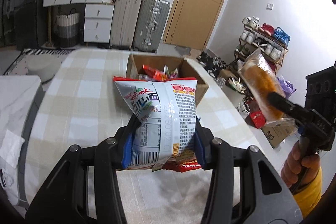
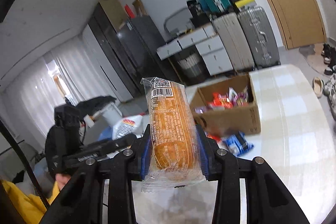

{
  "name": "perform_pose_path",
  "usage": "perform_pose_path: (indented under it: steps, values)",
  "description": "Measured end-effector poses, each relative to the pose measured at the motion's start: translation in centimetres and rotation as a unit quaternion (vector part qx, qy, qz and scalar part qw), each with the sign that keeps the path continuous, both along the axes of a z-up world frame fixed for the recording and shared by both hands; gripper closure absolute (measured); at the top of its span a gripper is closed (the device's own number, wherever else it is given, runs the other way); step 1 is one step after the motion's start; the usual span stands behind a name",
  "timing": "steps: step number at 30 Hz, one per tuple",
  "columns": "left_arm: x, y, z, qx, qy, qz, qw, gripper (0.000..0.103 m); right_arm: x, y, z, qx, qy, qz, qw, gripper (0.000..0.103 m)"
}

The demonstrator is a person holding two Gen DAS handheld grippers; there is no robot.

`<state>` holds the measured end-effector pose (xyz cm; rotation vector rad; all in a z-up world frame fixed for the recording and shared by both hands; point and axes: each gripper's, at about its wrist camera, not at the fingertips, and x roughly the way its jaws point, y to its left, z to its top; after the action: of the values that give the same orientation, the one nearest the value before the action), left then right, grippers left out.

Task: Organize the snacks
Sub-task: 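Carry the chip bag and bread roll over the SF box and open both grippers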

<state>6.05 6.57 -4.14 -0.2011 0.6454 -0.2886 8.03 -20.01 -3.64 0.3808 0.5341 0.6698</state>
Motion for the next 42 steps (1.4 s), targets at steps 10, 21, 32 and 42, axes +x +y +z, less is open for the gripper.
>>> perform_pose_path:
  steps: [10,21,32,42]
  values:
    - [0.4,-1.3,3.9,0.019,-0.03,-0.016,0.9993,0.06,-0.3,0.0,4.1,0.029,-0.025,0.001,0.999,0.065]
    - [4.7,-3.0,5.5,0.033,-0.026,-0.023,0.9989,0.06,2.6,0.6,6.5,0.043,-0.019,0.025,0.999,0.065]
    - [13.8,-3.1,6.0,0.034,0.003,-0.015,0.9993,0.06,10.0,1.8,8.7,-0.047,-0.06,-0.012,0.997,0.065]
    - [25.8,-3.8,2.8,0.035,0.06,-0.003,0.9976,0.06,18.7,2.5,5.1,-0.067,-0.001,-0.018,0.998,0.065]
